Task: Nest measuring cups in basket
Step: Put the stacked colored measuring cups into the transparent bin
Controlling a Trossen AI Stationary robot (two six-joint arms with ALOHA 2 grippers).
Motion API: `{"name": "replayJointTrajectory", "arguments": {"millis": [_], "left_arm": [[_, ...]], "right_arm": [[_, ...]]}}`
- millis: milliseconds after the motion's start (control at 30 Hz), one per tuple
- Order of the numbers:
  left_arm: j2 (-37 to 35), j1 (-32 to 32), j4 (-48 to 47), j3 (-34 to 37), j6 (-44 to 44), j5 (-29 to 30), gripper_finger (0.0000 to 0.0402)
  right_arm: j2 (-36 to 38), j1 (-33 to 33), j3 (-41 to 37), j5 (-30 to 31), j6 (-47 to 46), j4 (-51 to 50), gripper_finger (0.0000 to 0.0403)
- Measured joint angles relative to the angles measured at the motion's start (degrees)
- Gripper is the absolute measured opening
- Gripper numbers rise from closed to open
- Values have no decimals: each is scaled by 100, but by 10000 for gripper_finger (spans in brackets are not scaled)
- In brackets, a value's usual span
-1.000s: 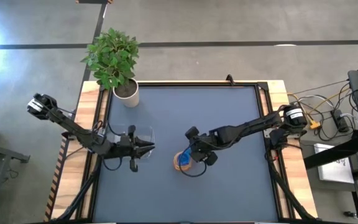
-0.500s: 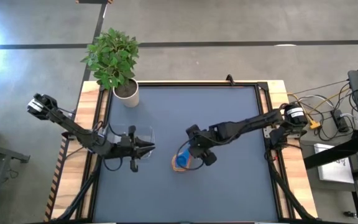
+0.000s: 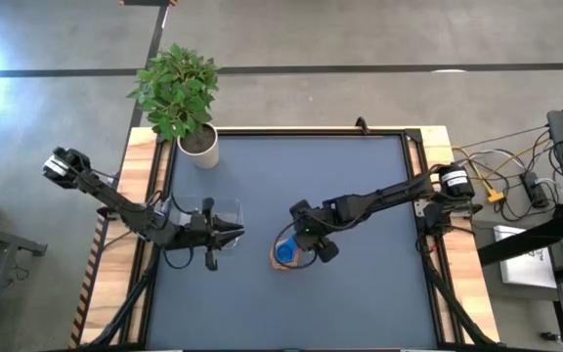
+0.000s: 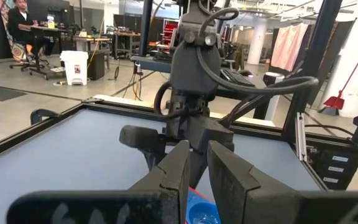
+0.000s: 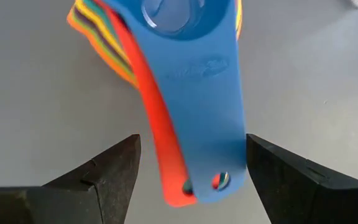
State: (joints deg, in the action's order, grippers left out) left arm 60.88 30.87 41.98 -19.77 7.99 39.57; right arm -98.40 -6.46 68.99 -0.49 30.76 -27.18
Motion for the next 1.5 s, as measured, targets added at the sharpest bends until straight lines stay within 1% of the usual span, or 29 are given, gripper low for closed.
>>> {"name": "replayJointTrajectory", "arguments": {"millis": [200,500,533,600,700,767,833,900,1000,1067,1100,1167,1333,1400,1467,1500], "left_arm": [[0,2,-5,-2,0,2,41],[0,6,-4,0,22,9,41],[0,4,-6,0,22,19,41],[0,4,-4,0,46,43,41],[7,-2,-6,-2,46,46,41],[37,0,-2,-2,51,46,41],[88,-6,-2,0,118,46,41],[151,-33,-1,-2,215,47,41],[321,-92,-18,-36,262,52,41],[432,-171,-164,-173,120,44,41],[473,-227,-395,-320,-16,40,41],[517,-340,-1258,-745,-256,-118,41],[875,-790,-4644,-2387,-590,-537,43],[1151,-953,-5692,-2985,-840,-745,48],[1457,-1100,-6312,-3500,-1203,-1064,53],[1613,-1170,-6444,-3724,-1470,-1275,56]], "right_arm": [[-10,24,11,-2,57,297,274],[-78,28,11,56,89,354,274],[-92,28,11,159,153,363,274],[-114,24,11,554,285,476,274],[-153,44,11,1139,504,955,274],[-174,79,40,1279,527,1196,274],[-180,94,91,1313,477,1226,274],[-155,89,94,1317,342,1104,274],[-46,79,91,1303,17,498,273],[51,42,91,1264,-347,54,270],[84,18,91,1255,-546,-180,268],[187,-49,85,1255,-939,-597,262],[666,-294,-202,1255,-2018,-1025,237],[954,-417,-469,1275,-2283,-969,226],[1325,-562,-797,1476,-2550,-804,215],[1532,-633,-966,1608,-2675,-719,210]]}}
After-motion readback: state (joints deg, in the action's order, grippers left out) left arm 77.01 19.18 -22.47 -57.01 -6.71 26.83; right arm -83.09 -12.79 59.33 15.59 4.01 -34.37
